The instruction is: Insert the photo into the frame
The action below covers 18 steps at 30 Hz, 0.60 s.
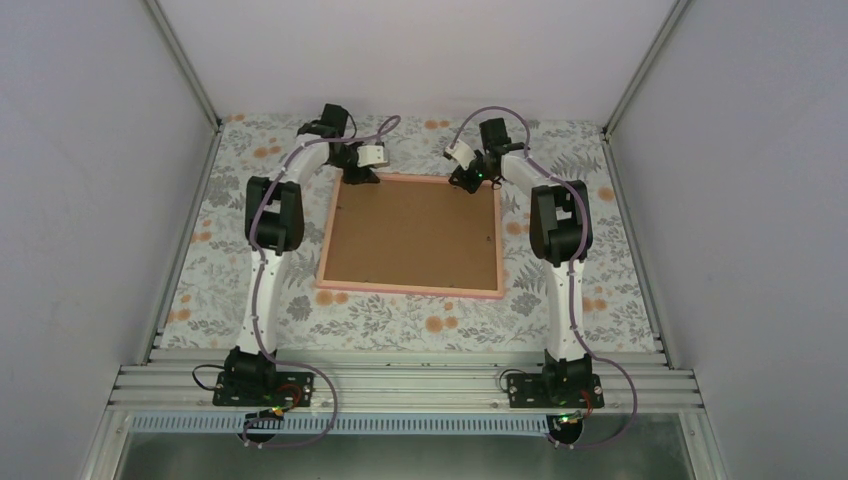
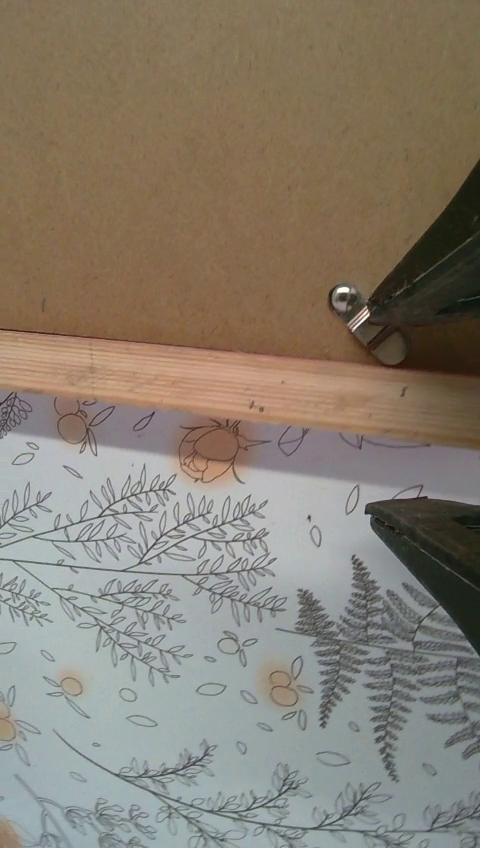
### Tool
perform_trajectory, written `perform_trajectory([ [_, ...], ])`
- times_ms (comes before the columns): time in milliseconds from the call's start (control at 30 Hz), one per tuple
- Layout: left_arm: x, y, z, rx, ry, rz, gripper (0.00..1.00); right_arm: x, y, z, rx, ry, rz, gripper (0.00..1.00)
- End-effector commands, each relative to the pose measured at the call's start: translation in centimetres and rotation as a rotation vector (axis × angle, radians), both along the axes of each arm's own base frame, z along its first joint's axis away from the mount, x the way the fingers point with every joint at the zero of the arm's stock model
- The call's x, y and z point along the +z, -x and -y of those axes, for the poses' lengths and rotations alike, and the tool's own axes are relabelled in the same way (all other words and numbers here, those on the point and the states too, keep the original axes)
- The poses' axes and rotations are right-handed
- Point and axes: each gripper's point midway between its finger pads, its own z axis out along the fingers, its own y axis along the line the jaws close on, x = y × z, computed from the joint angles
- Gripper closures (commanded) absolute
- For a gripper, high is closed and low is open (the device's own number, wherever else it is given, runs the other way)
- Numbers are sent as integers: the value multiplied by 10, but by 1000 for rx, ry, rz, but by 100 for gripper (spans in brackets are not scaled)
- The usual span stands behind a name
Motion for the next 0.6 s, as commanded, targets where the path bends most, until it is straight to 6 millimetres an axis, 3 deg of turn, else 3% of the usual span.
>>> perform_trajectory([
  [0,-30,9,3,-93,-43,-32,56,-33,23,-2,0,15,-126,87],
  [233,-37,16,7,-127,-33,-51,70,-34,23,-3,5,12,-128,87],
  [500,-55,34,25,-98,-59,-147,71,-36,25,-10,17,6,-131,88],
  [567,-61,40,27,-94,-61,-168,65,-37,26,-12,18,6,-133,88],
])
